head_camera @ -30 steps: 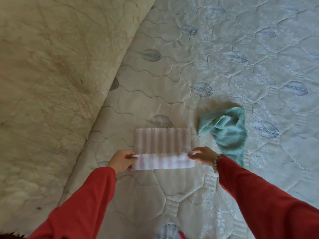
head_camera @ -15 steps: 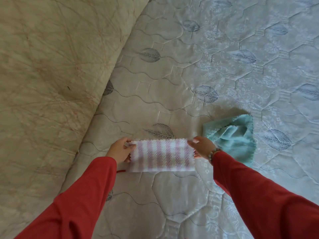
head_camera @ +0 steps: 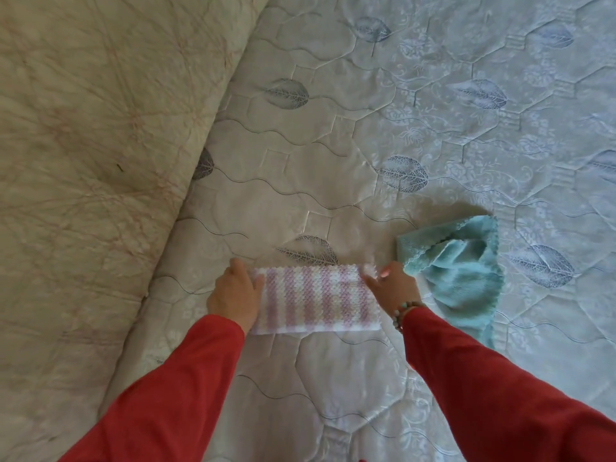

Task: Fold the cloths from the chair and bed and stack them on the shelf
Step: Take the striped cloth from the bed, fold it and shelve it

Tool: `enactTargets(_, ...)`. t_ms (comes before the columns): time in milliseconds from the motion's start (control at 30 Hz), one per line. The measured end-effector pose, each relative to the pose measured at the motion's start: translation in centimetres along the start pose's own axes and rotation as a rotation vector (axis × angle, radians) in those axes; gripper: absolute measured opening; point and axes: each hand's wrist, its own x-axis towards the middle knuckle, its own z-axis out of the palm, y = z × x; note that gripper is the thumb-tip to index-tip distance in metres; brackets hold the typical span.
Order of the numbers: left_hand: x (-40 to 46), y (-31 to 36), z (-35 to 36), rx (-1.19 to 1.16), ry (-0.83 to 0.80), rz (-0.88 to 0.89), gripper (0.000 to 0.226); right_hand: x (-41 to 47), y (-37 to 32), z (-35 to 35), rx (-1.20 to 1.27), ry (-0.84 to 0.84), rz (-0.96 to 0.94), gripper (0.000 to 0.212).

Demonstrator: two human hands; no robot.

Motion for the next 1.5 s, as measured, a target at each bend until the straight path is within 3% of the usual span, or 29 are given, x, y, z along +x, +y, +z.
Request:
enactTargets(100,-3.0,0.6,2.8,0.056,0.232,0.381,0.035,-1.6,1.0,1.1,-0.072,-0.078,0.043,0.061)
enactTargets(200,-5.4,1.6,5.6,0.126,0.161,0.599,0.049,-2.0,2.1,1.8,0.038,-0.172,0.156,0.066)
enactTargets(333,-5.5,1.6,8.0,0.224,0.034,0.557,0.063,-1.8,2.3,1.9,0.398,-0.288,0.243,0.047)
enactTargets(400,-5.3,1.1,8.8,0.279,-0.01,0.53,0.066,-2.1,1.6,1.7,0.407,-0.294,0.227,0.024)
enactTargets(467,-5.1,1.0,8.9,0.284,-0.042,0.521,0.066,-2.3,0.7,1.7,0.405,-0.258,0.174,0.014)
enactTargets(633,-4.9,1.6,6.8,0.045,-0.117,0.547,0.072,-5.5,-2.8,2.4,0.477,-0.128,-0.01,0.042)
enactTargets(733,-4.7,2.1,3.2,-0.47,-0.181,0.302,0.069,-7.3,-5.9,3.5,0.536,-0.076,-0.101,0.019)
enactTargets(833,-4.3,1.9,-1.1,-1.079,-0.29,-0.195,0.034,-8.1,-8.5,5.8,0.521,-0.084,-0.159,0.028)
enactTargets(933,-3.8,0.4,-3.1,-1.329,-0.436,-0.403,0.021,-8.2,-10.4,8.7,0.479,-0.112,-0.133,0.028)
enactTargets(1033,-3.4,-0.7,-2.9,-1.321,-0.474,-0.45,0.02,-8.1,-11.3,11.0,0.422,-0.125,-0.094,0.025)
enactTargets(1267,-2.2,-1.8,-0.6,-1.181,-0.387,-0.553,0.037,-8.1,-11.0,13.0,0.357,-0.191,-0.175,0.022)
enactTargets(1400,-2.0,-2.9,-0.4,-0.966,-0.284,-0.455,0.056,-8.7,-10.7,11.4,0.317,-0.345,-0.279,0.047)
enactTargets(1433,-2.1,-3.4,0.1,-0.871,-0.23,-0.375,0.059,-8.7,-10.4,10.9,0.276,-0.281,-0.338,0.041)
enactTargets(1500,-2.6,-4.1,1.4,-0.629,-0.042,-0.133,0.053,-8.0,-9.5,10.4,0.121,0.079,-0.516,0.023)
